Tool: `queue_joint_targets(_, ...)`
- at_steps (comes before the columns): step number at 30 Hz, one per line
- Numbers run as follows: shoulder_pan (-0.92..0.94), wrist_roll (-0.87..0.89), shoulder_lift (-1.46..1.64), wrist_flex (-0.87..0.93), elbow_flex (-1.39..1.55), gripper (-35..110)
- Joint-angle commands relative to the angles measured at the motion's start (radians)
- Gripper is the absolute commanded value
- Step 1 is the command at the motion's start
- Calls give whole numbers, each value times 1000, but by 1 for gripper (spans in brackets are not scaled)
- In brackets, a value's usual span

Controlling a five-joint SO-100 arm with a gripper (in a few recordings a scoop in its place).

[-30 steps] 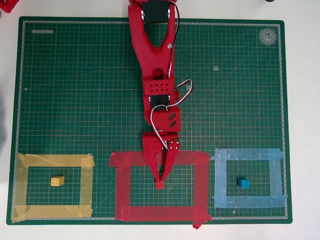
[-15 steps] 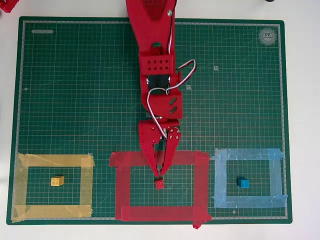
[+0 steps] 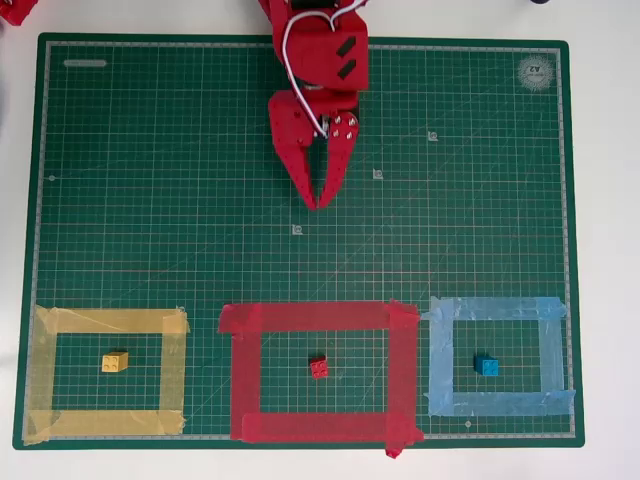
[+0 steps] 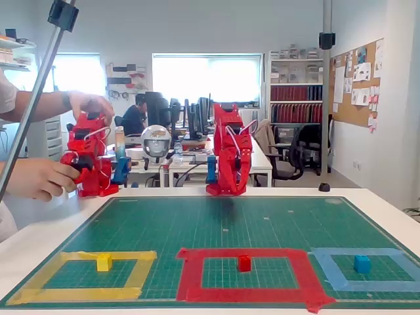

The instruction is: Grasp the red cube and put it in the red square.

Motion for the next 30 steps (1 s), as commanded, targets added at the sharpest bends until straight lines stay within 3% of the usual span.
queue_joint_targets(1, -15, -25, 382, 28, 291, -1)
queue_joint_targets(13, 100, -28, 612, 130, 477, -1)
queue_joint_targets(30, 156, -28, 1026, 710, 477, -1)
